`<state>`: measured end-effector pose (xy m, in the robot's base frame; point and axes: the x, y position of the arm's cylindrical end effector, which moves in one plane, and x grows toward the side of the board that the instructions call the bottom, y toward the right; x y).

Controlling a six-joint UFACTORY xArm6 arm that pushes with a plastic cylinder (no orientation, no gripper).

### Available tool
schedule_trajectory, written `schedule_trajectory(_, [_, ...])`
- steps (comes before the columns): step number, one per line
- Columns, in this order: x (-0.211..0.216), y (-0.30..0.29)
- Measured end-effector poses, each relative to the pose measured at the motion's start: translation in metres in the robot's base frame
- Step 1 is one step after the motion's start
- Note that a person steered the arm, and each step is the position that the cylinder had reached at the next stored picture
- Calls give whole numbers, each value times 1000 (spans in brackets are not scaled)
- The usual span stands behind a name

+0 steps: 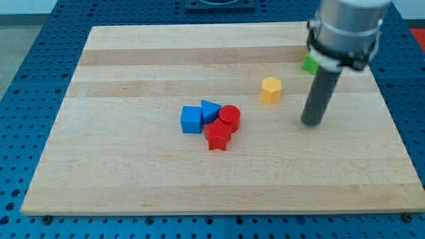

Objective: Push the yellow hexagon into the green star

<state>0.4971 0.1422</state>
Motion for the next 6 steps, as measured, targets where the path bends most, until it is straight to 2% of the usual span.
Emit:
schedule_trajectory(1, [5,-54])
schedule_trajectory(2, [-27,-82])
schedule_trajectory(3, [-43,-81])
schedule_trajectory(4, [-81,-66])
schedule_trajectory(5, [-116,-17])
schedule_trajectory(6, [-118,-10])
